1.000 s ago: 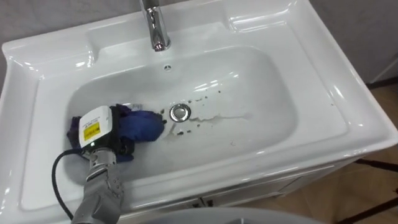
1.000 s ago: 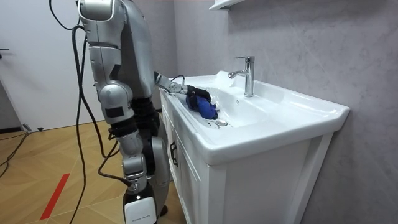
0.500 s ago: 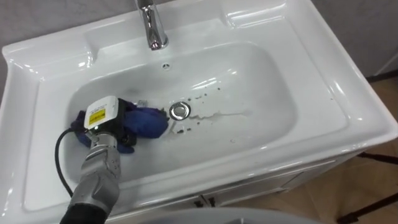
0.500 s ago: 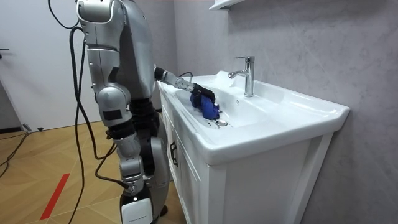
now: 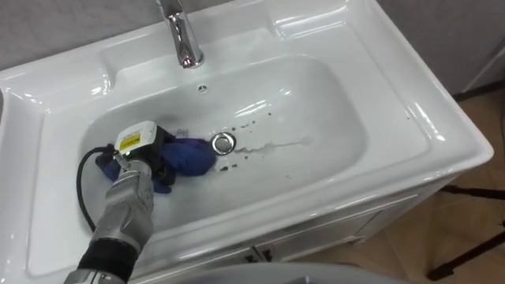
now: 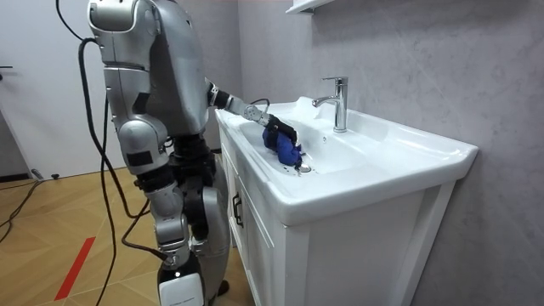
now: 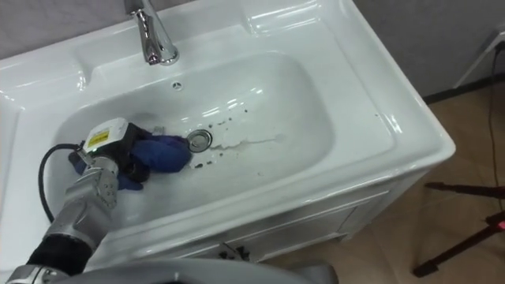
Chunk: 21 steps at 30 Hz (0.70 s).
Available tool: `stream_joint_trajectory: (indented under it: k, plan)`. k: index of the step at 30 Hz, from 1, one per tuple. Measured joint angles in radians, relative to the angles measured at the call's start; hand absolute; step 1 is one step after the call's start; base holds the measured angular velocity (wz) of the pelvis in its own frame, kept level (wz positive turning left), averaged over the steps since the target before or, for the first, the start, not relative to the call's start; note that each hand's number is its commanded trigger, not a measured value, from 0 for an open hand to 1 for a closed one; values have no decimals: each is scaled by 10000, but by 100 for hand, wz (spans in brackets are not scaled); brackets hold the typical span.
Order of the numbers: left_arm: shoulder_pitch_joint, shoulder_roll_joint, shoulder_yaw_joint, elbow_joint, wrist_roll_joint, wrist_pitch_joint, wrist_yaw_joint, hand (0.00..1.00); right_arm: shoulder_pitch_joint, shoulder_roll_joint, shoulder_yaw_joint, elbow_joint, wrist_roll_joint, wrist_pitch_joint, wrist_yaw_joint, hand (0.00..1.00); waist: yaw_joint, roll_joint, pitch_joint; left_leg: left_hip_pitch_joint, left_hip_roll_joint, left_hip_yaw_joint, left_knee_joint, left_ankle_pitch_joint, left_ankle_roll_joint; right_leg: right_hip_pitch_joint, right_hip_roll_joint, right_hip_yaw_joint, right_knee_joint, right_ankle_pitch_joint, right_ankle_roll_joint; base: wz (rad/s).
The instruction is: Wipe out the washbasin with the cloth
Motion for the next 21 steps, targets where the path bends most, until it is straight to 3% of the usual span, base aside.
stream_joint_trajectory:
  k: [11, 21]
  plan:
    - [5, 0, -51, 289, 312, -1, 16, 100, -2, 1, -269, 97, -145, 101, 43, 0, 67, -121, -60, 215, 8, 152, -12, 6, -1, 49, 8, 163, 0, -3, 2, -4]
    - [121, -71, -30, 542, 395, 24, 640, 100, 11, 11, -315, -33, -769, 650, 157, 0, 60, -288, -144, 265, 35, 248, -31, 6, 1, 39, 38, 307, 27, -15, 6, -3]
